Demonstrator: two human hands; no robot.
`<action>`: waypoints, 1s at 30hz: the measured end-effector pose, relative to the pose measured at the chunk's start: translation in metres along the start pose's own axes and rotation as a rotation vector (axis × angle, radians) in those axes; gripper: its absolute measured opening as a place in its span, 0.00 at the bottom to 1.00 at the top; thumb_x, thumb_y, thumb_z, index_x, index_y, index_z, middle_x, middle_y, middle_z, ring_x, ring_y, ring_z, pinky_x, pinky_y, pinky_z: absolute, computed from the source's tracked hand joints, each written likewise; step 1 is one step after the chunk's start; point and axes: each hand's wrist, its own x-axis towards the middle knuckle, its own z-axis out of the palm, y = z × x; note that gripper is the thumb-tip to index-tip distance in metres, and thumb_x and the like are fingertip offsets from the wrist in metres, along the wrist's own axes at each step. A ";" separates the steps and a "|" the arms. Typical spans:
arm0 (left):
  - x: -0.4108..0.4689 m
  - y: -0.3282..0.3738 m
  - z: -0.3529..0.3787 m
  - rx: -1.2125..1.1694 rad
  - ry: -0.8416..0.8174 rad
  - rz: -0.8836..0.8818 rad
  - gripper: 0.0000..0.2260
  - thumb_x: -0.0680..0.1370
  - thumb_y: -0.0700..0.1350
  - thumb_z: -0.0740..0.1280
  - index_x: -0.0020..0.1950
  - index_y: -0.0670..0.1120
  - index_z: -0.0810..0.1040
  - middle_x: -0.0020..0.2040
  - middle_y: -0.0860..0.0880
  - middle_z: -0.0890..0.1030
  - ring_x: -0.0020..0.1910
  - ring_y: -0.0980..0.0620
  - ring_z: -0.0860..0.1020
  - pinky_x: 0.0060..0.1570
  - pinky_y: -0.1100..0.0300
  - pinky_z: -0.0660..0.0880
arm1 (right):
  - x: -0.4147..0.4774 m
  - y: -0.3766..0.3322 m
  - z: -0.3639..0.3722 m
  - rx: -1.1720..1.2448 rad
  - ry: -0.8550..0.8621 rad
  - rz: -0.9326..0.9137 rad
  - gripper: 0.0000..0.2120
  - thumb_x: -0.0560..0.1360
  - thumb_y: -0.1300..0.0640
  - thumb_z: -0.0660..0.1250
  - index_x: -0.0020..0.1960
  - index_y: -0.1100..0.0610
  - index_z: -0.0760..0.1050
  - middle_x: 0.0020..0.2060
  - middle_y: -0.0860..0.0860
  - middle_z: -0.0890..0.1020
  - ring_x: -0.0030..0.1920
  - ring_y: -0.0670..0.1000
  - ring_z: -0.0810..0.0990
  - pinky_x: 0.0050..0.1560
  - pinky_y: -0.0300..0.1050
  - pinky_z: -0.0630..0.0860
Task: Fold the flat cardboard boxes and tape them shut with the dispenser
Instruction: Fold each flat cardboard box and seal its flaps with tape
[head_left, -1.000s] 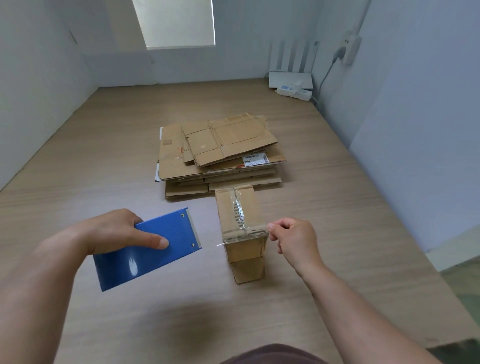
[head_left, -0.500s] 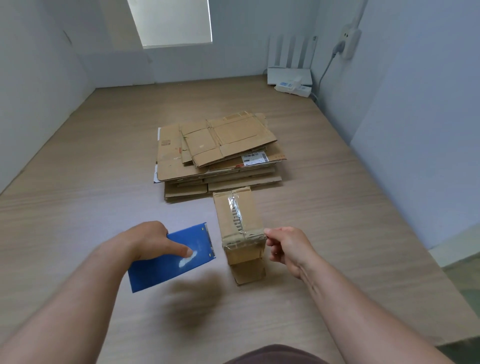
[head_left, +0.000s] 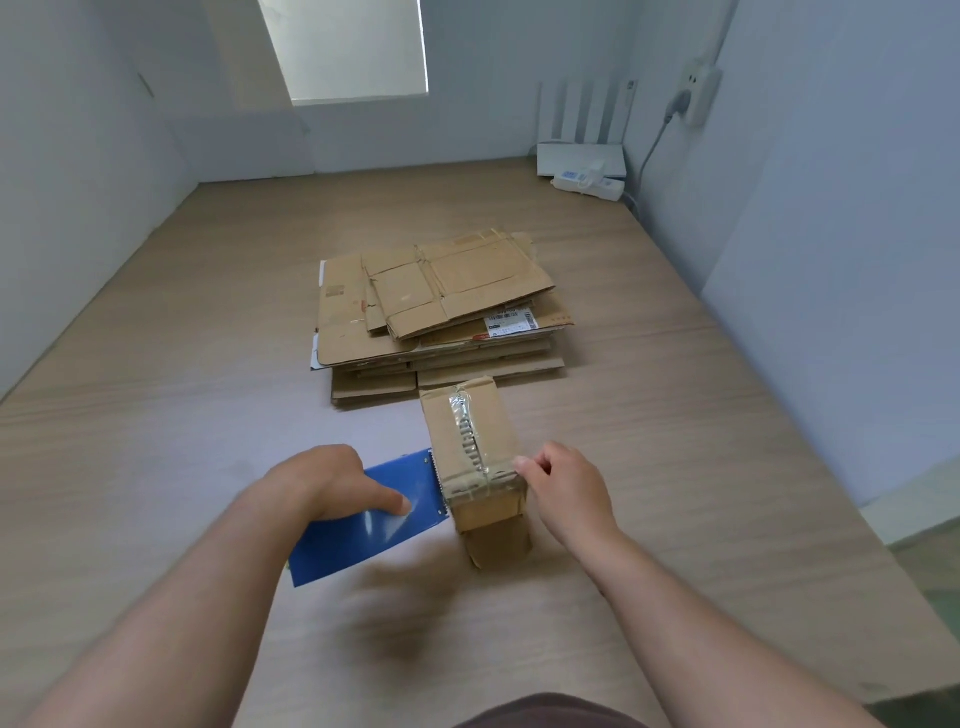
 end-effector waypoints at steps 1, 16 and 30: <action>-0.001 0.001 0.002 -0.005 -0.002 -0.012 0.23 0.67 0.67 0.71 0.44 0.50 0.72 0.44 0.51 0.76 0.45 0.52 0.76 0.45 0.57 0.72 | 0.002 0.001 0.001 0.034 0.004 0.003 0.17 0.77 0.50 0.64 0.33 0.53 0.65 0.36 0.49 0.73 0.40 0.52 0.71 0.36 0.45 0.61; -0.012 -0.034 0.040 0.139 0.350 -0.164 0.12 0.76 0.56 0.59 0.49 0.48 0.72 0.38 0.52 0.74 0.41 0.50 0.76 0.35 0.61 0.68 | 0.002 -0.005 0.001 0.082 0.000 0.002 0.14 0.77 0.54 0.65 0.36 0.59 0.69 0.31 0.50 0.72 0.37 0.53 0.71 0.35 0.47 0.57; -0.002 -0.044 0.098 0.112 0.514 -0.146 0.23 0.78 0.43 0.58 0.72 0.44 0.57 0.62 0.47 0.75 0.55 0.46 0.75 0.50 0.55 0.70 | -0.001 -0.002 -0.003 0.023 -0.044 -0.045 0.13 0.78 0.52 0.62 0.37 0.56 0.68 0.33 0.48 0.73 0.38 0.51 0.71 0.33 0.44 0.63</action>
